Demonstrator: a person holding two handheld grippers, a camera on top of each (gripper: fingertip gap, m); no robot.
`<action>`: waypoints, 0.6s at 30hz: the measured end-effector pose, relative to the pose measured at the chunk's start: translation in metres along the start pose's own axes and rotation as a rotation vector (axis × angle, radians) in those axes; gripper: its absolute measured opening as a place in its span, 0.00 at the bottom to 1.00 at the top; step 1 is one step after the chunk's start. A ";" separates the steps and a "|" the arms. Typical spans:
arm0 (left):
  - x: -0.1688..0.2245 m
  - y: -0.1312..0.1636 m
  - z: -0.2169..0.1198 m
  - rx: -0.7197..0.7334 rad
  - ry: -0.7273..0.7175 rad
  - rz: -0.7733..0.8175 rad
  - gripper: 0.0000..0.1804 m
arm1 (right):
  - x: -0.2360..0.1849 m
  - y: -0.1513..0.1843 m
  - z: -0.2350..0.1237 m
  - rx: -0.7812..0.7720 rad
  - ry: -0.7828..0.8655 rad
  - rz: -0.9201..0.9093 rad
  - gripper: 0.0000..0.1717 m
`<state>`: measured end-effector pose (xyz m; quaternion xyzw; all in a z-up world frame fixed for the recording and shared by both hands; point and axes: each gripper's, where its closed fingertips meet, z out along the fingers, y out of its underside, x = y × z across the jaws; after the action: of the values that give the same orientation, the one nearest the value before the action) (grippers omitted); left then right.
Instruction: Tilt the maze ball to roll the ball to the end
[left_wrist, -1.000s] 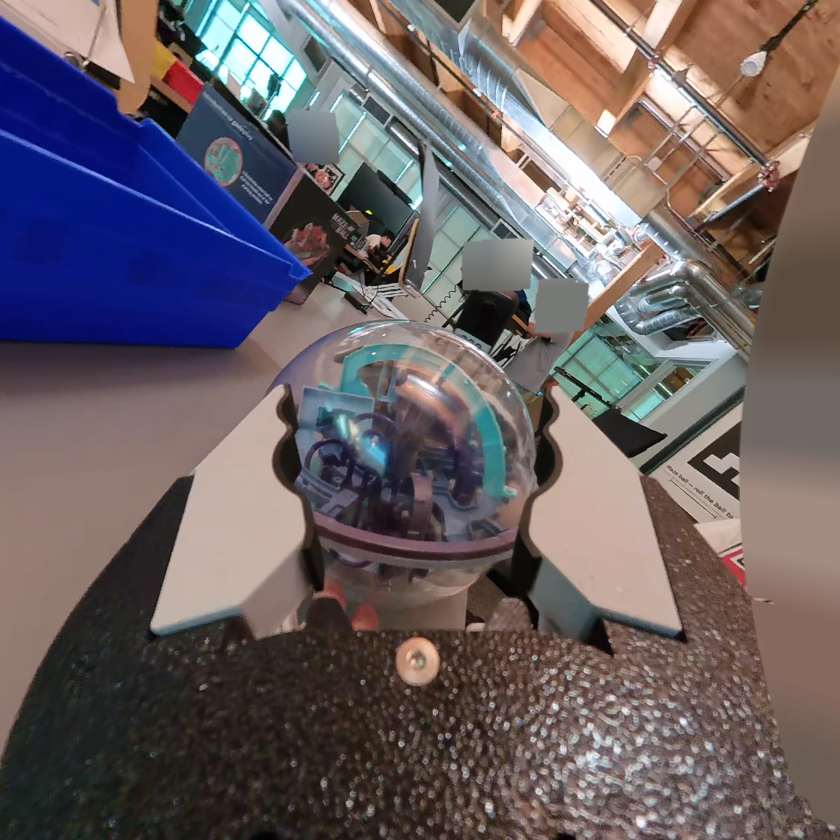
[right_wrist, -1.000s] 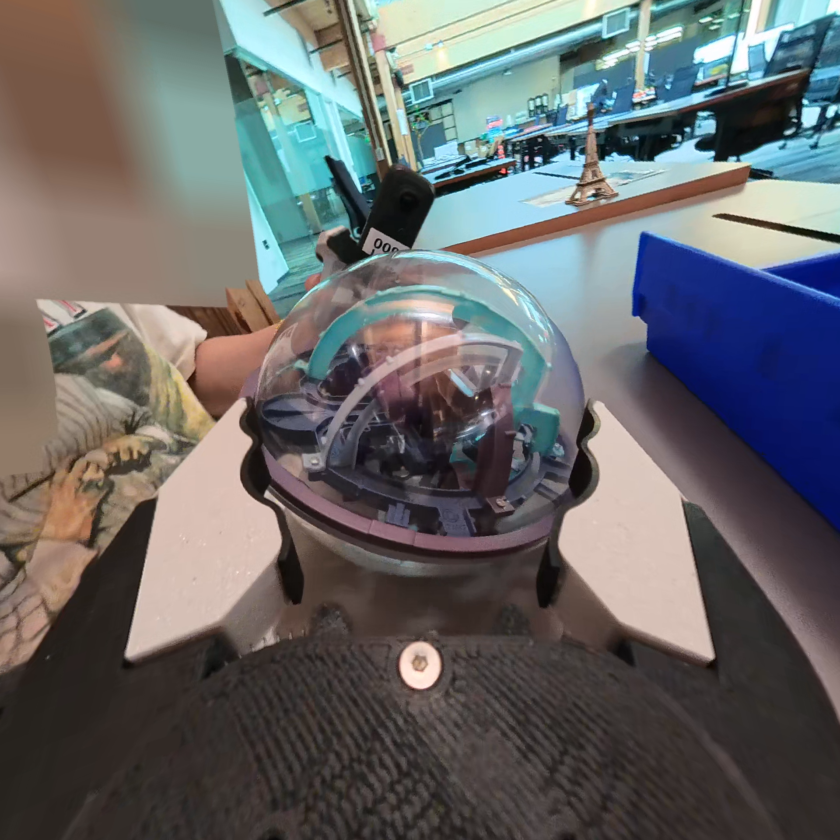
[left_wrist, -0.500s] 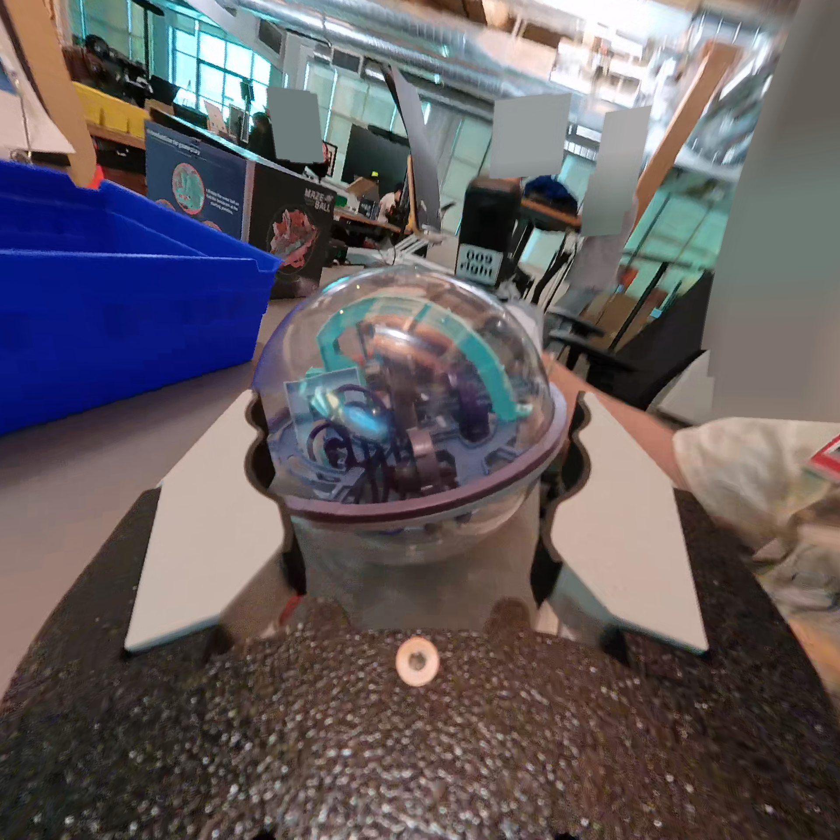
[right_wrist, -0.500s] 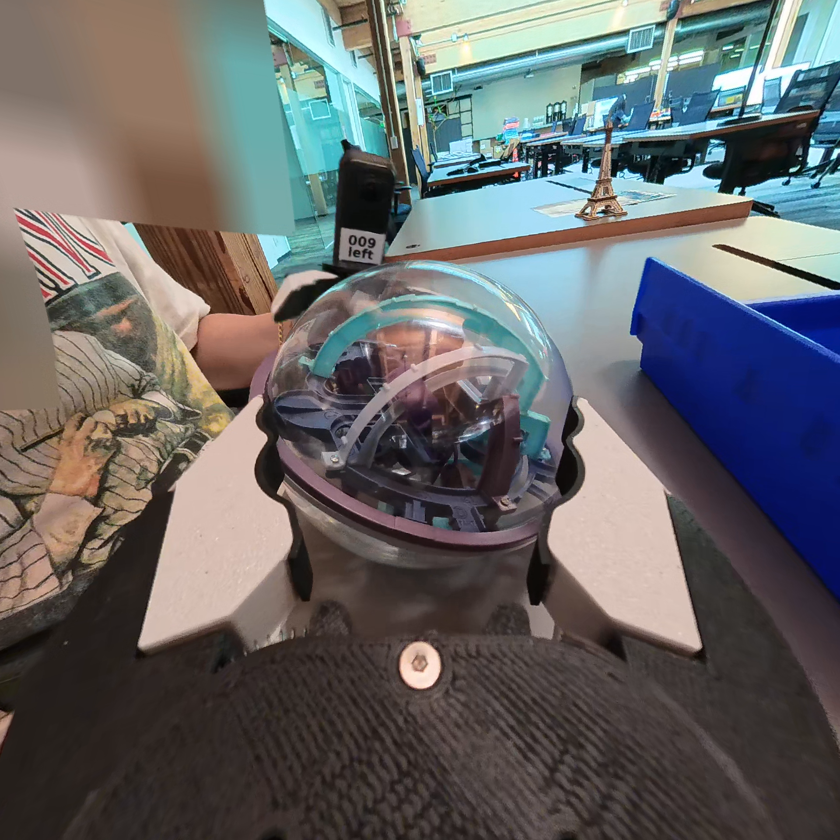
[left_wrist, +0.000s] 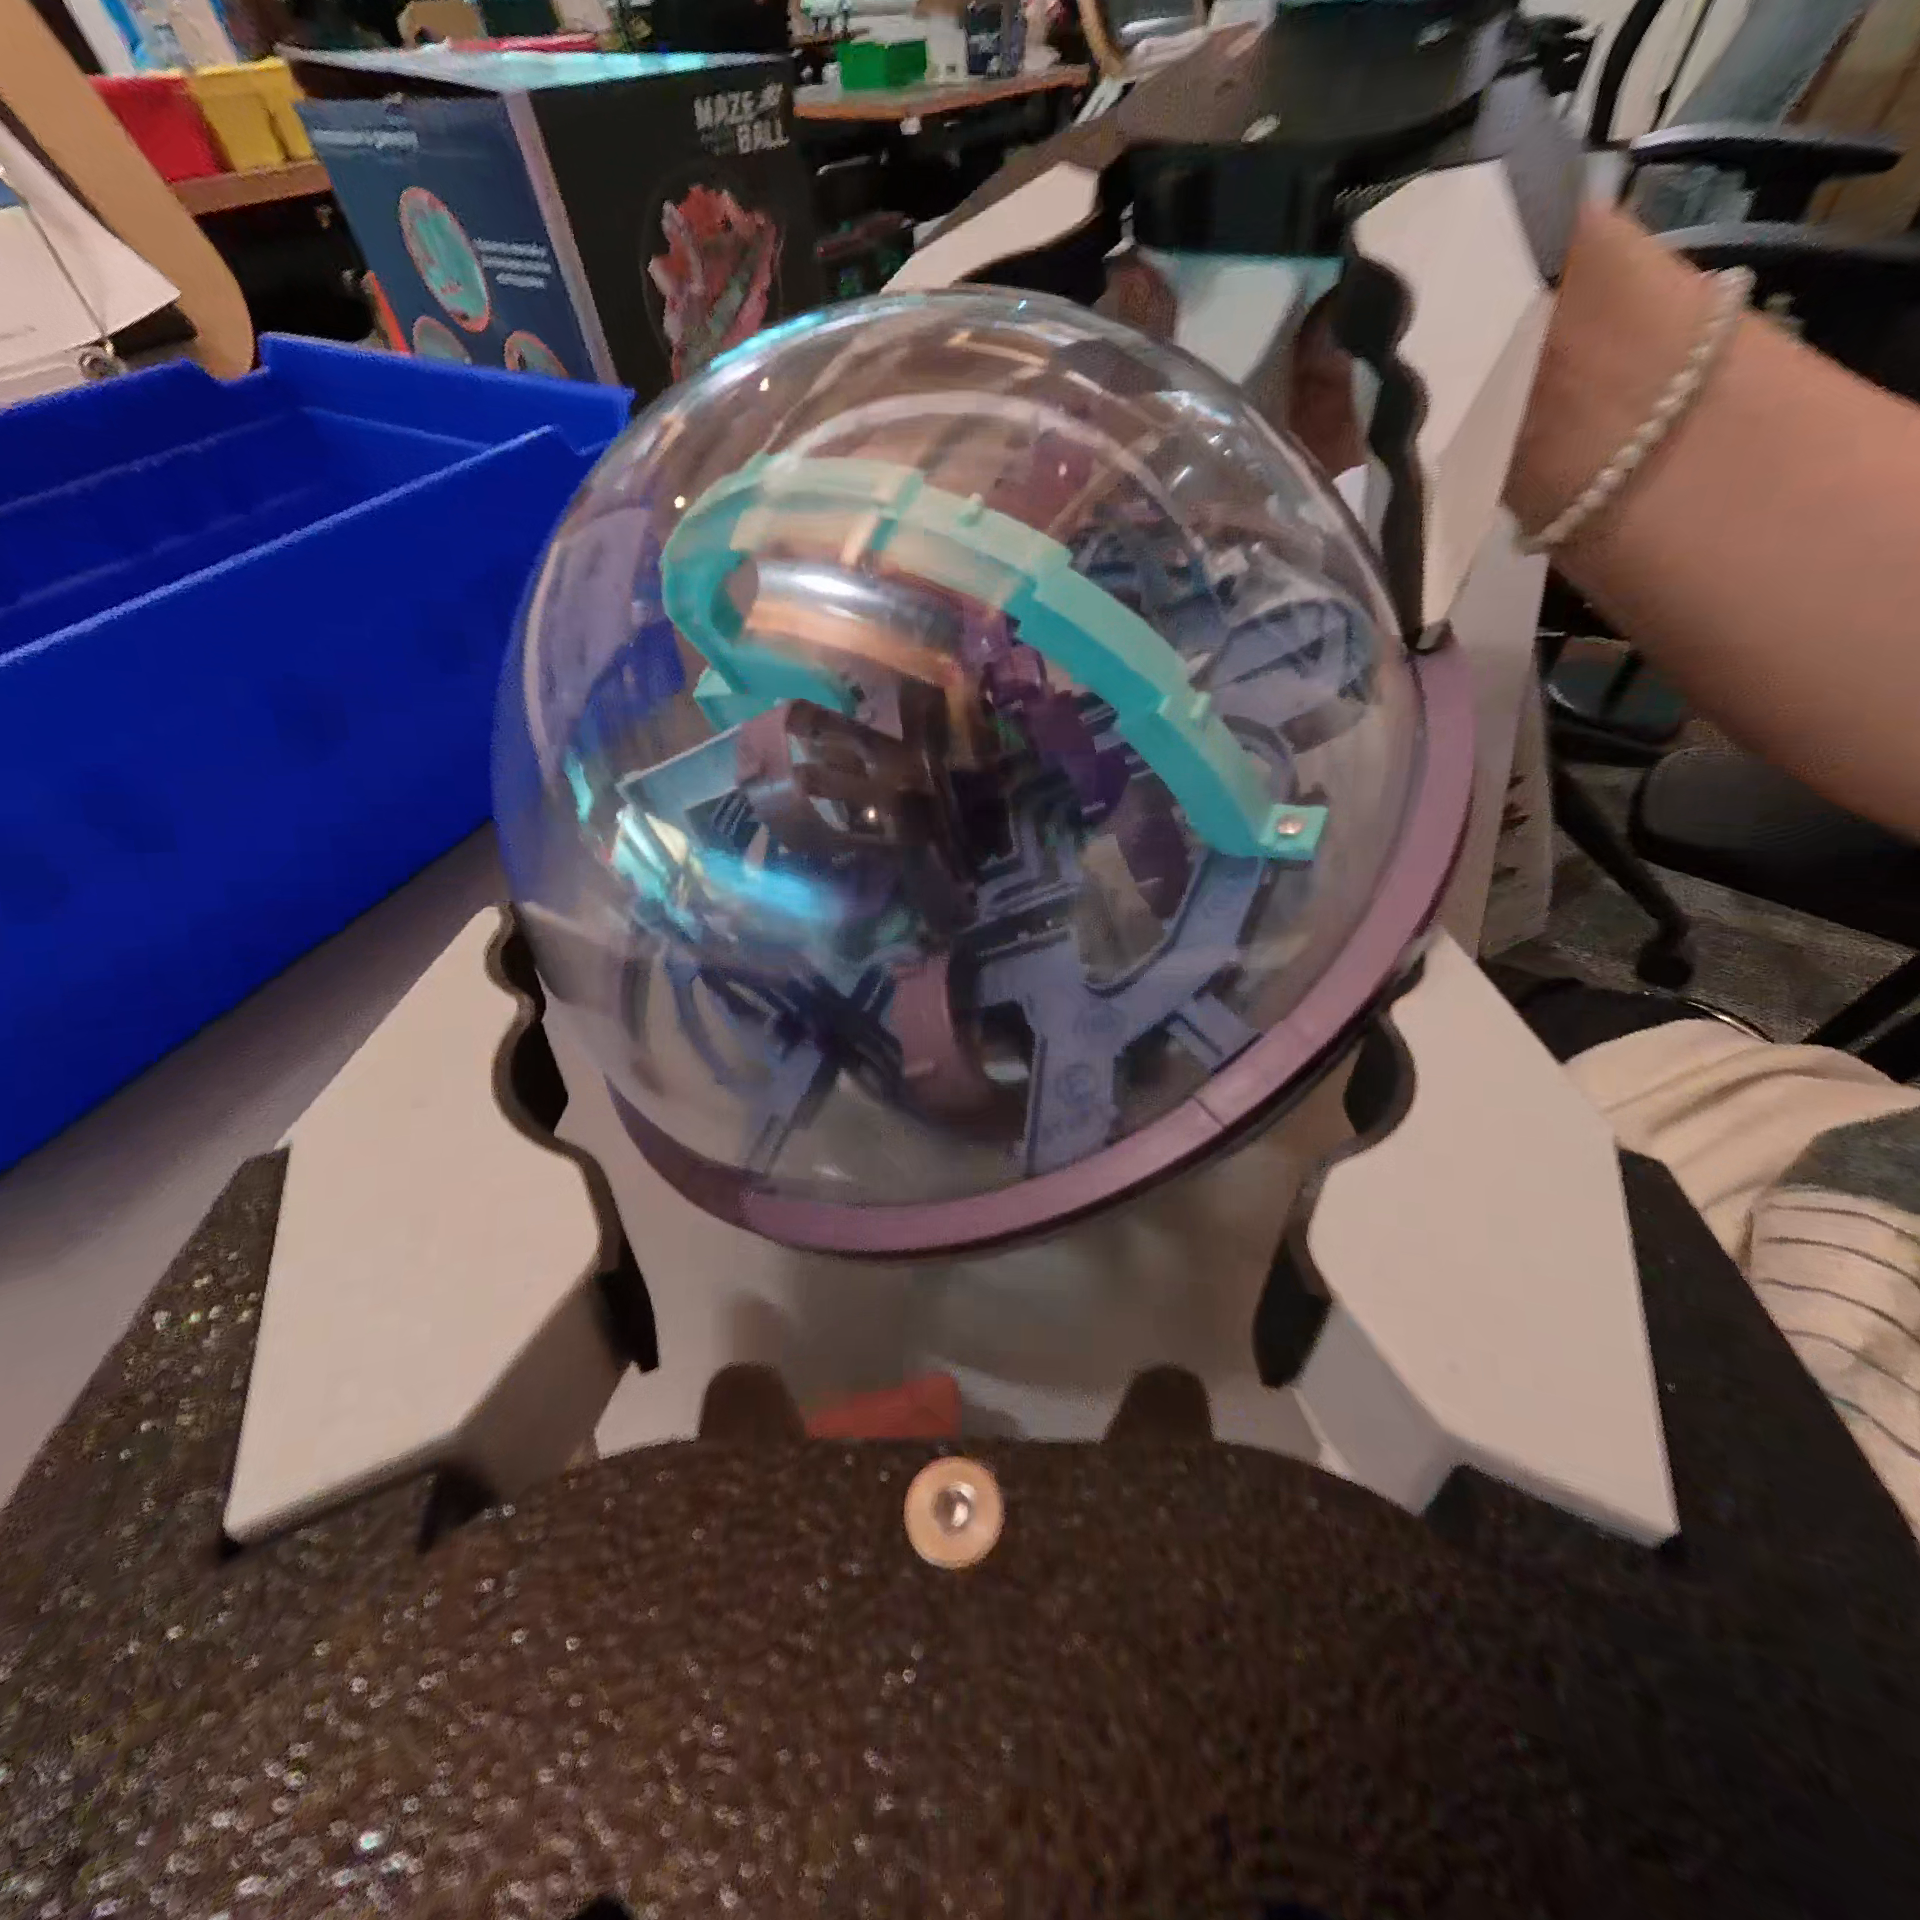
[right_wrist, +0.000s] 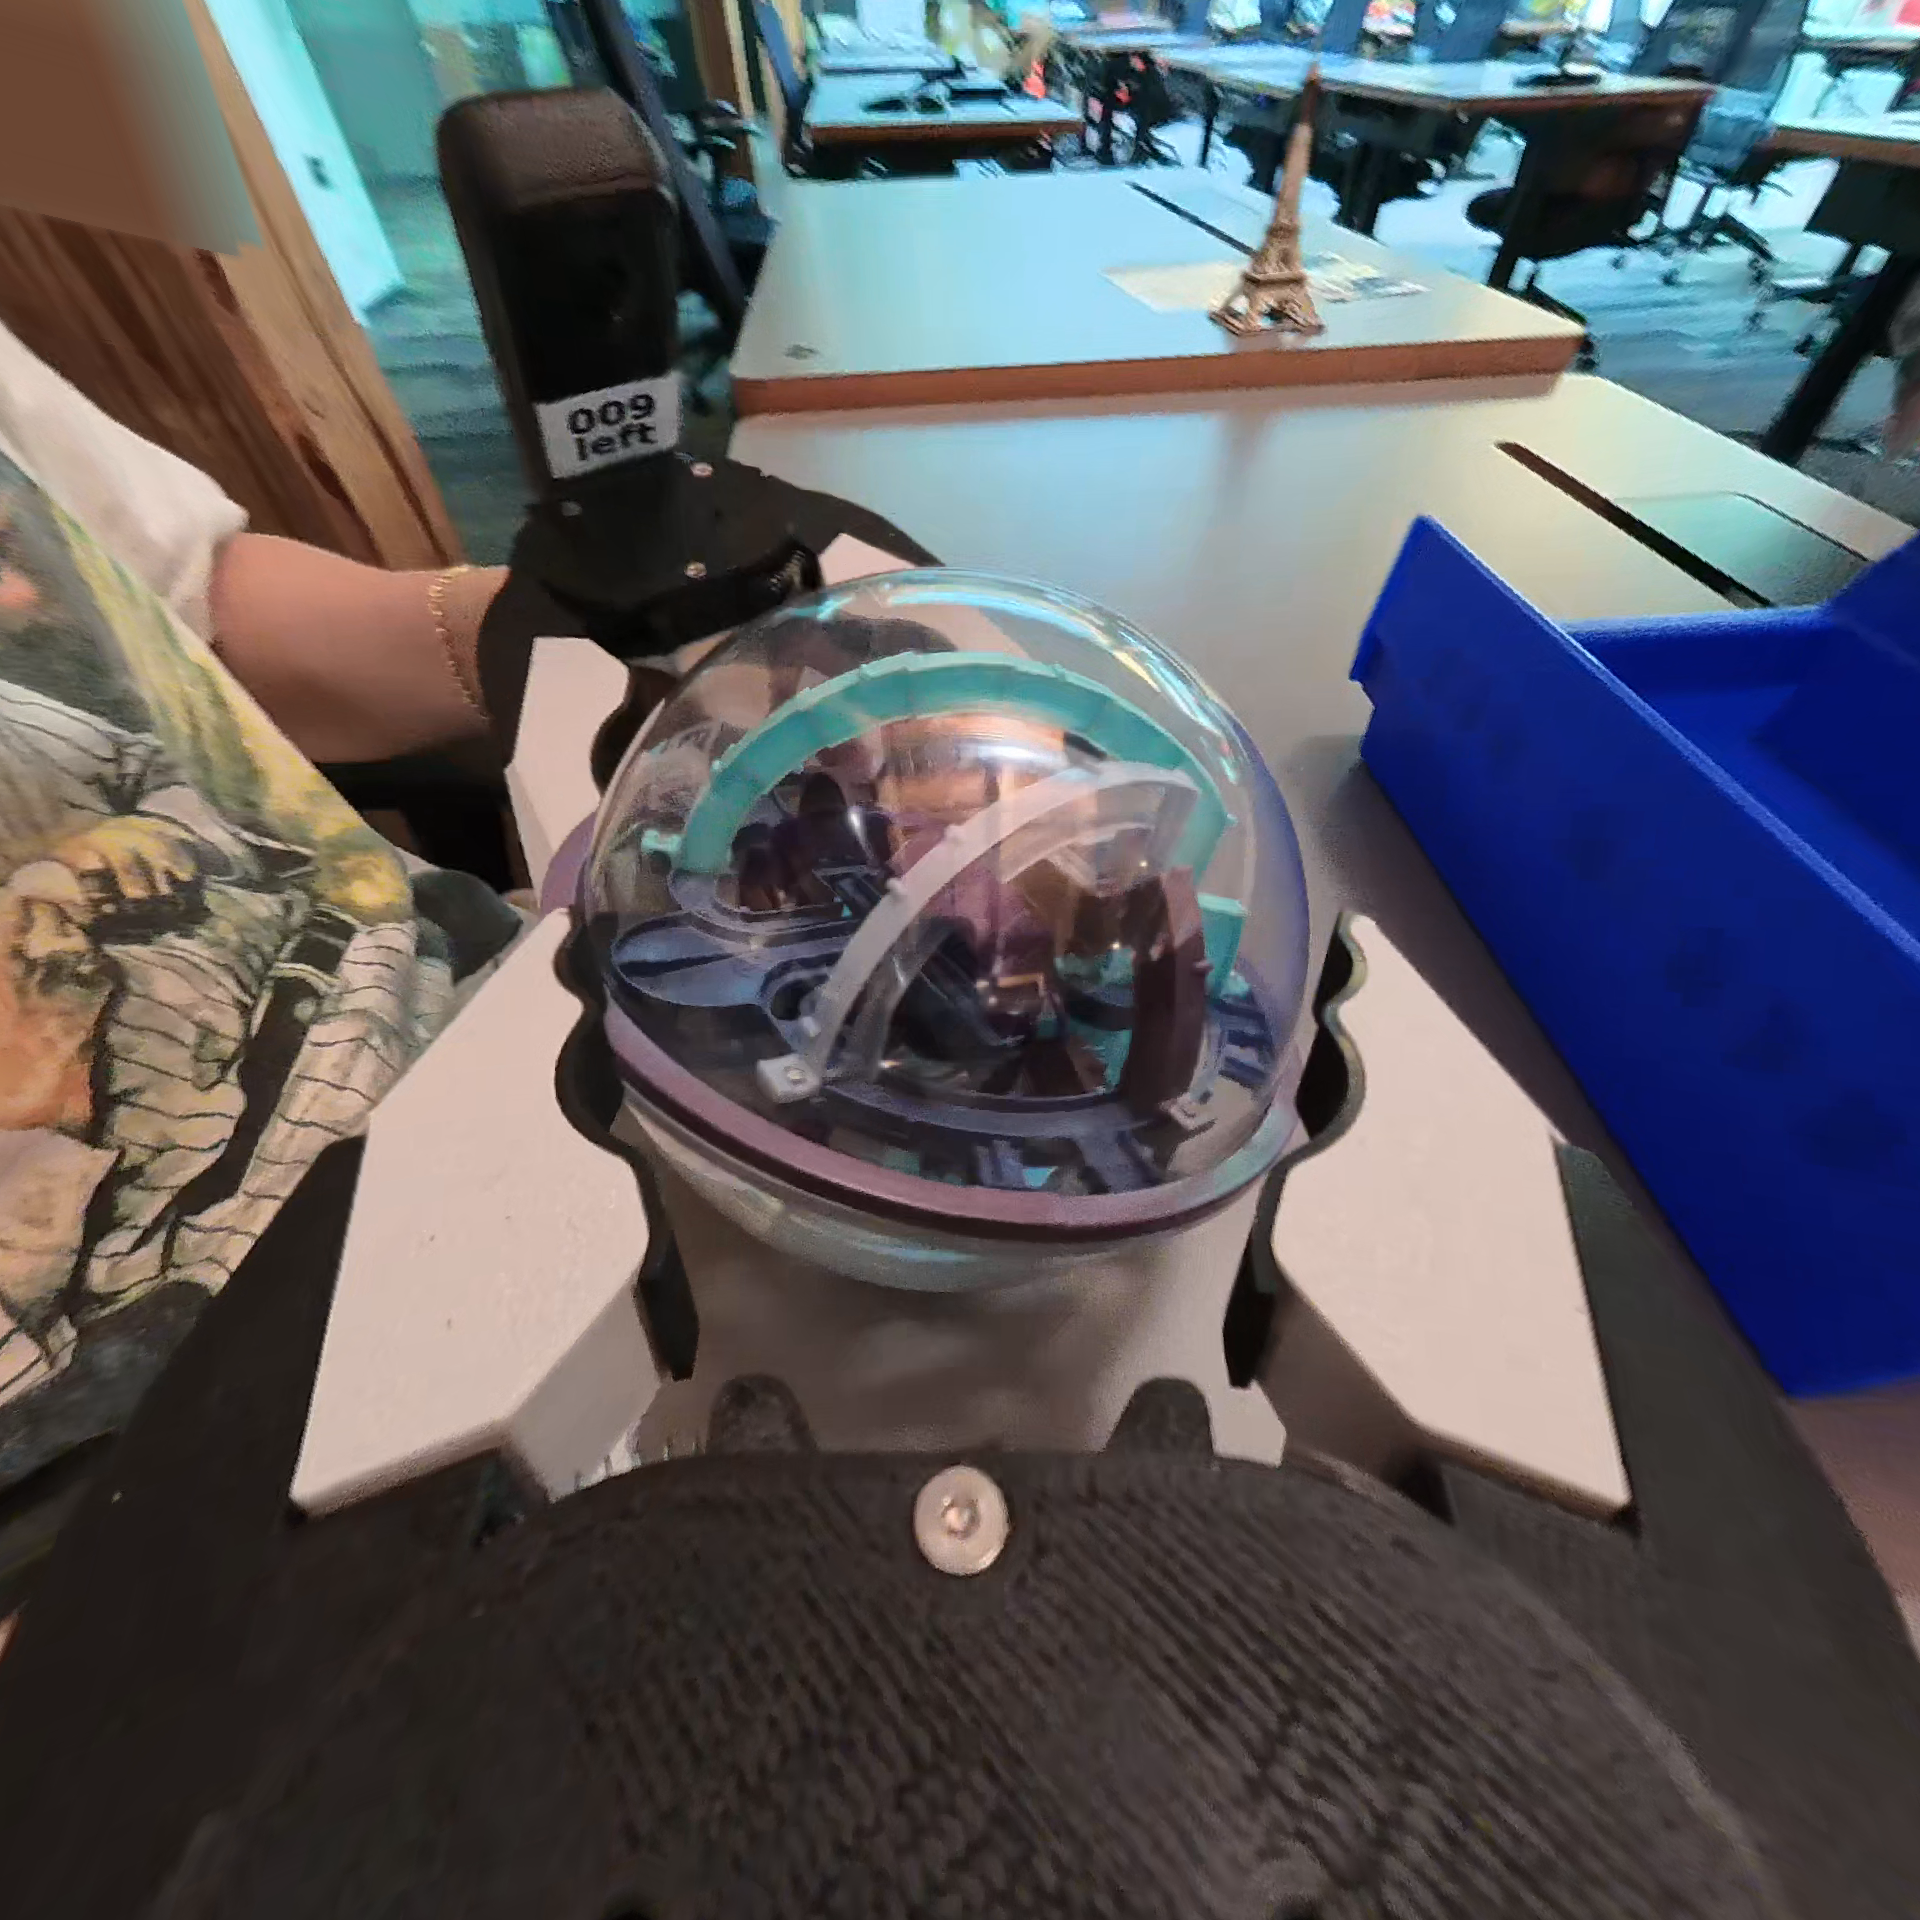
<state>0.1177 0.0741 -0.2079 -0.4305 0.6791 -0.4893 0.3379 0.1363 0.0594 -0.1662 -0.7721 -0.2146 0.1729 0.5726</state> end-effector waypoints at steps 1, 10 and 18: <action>0.001 0.001 0.002 -0.010 -0.019 -0.008 0.83 | -0.002 0.001 -0.001 -0.018 0.024 0.000 0.76; 0.027 -0.001 0.014 -0.072 0.016 0.057 0.86 | -0.006 0.048 -0.010 -0.308 0.087 -0.139 0.91; 0.022 -0.003 0.020 -0.026 0.118 0.242 0.86 | -0.006 0.054 -0.012 -0.293 -0.010 -0.291 0.92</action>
<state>0.1274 0.0460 -0.2114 -0.3202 0.7511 -0.4603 0.3485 0.1447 0.0333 -0.2147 -0.8071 -0.3497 0.0589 0.4720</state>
